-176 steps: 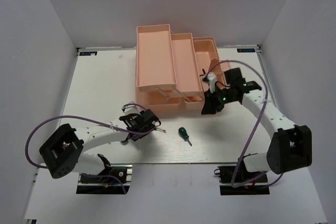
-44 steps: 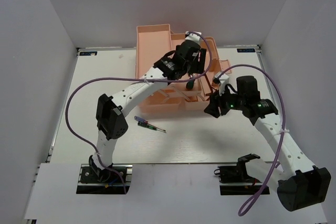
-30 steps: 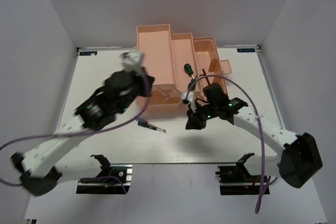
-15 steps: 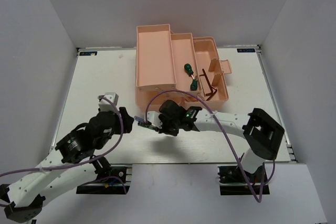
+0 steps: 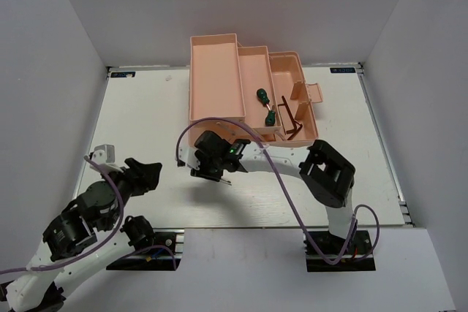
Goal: Sort the tools into containers
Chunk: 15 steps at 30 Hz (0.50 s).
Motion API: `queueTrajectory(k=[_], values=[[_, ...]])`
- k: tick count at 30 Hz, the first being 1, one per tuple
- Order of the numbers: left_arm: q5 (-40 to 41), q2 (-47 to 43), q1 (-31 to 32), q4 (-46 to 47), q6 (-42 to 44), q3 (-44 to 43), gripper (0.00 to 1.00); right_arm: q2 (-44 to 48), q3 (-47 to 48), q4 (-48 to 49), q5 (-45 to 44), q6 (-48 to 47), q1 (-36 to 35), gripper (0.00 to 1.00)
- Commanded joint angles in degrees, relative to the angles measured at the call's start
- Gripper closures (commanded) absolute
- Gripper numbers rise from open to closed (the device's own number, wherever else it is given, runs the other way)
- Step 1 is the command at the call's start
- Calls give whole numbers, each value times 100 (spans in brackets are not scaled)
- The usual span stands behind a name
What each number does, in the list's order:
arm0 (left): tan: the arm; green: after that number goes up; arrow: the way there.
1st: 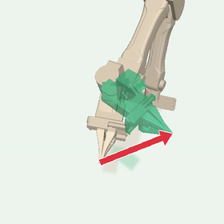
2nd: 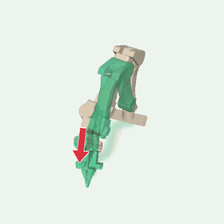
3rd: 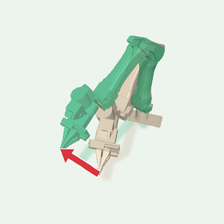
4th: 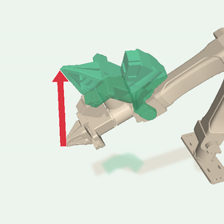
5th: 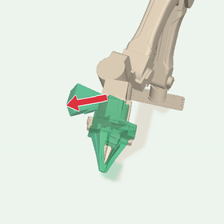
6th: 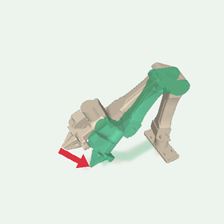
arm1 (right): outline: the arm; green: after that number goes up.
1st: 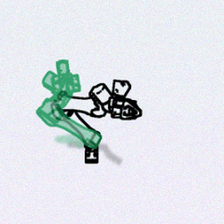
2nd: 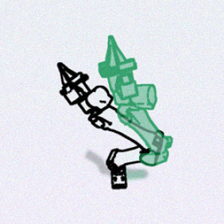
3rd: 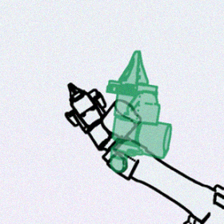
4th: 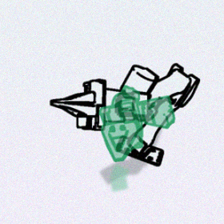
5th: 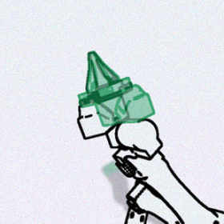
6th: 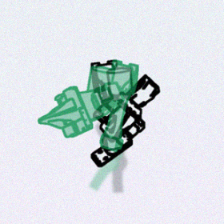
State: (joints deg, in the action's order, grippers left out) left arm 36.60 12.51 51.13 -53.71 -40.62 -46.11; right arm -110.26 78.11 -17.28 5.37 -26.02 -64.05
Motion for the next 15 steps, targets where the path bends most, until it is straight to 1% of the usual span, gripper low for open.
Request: queueTrajectory(k=[1, 7, 14, 15], values=[[216, -135, -7, -157, -165, 14, 24, -215, 389, -162, 61, 106, -2, 60], [216, 31, -7, -157, -165, 14, 23, -602, 697, -302, 114, 299, -20, 62], [216, -30, -7, -157, -165, 14, 23, -760, 671, -355, 210, 396, -2, 62], [216, -82, -7, -157, -165, 14, 23, -821, 653, -355, 237, 440, -19, 63]])
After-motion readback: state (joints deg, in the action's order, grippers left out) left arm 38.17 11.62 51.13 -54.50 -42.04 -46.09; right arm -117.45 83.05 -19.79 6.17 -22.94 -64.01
